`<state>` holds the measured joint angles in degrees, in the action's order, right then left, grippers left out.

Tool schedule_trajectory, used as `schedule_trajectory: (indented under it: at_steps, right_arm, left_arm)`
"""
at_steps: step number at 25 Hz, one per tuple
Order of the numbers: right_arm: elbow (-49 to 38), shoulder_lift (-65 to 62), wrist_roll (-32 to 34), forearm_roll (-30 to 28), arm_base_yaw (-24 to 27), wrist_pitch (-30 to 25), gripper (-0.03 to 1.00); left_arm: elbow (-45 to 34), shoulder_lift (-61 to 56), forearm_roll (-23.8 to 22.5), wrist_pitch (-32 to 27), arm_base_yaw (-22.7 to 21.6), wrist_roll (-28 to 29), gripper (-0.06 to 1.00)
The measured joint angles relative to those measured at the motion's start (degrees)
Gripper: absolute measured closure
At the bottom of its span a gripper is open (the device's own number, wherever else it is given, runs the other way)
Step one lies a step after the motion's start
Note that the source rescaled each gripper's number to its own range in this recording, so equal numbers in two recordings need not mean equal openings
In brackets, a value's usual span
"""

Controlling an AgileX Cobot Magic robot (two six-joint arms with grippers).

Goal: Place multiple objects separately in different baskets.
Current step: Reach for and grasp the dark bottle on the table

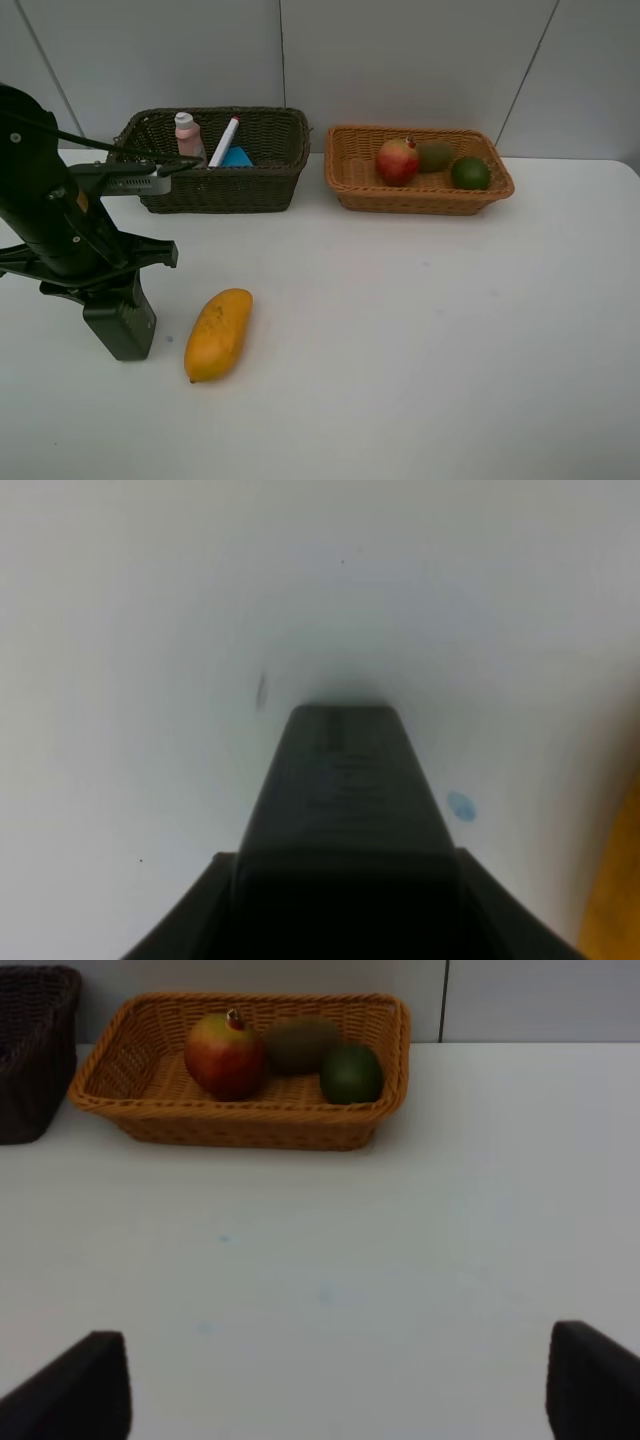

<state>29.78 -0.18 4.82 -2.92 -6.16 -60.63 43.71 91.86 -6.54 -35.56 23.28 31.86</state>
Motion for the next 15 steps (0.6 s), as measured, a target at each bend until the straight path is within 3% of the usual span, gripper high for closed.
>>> schedule_trajectory:
  at_steps: [8, 15]
  right_arm:
    - [0.00, 0.00, 0.00, 0.00, 0.00, 0.00, -0.03]
    - [0.00, 0.00, 0.00, 0.00, 0.00, 0.00, -0.03]
  left_arm:
    - [0.10, 0.00, 0.22, -0.11, 0.00, -0.21, 0.57]
    - [5.10, 0.00, 0.79, -5.66, 0.00, -0.96, 0.57]
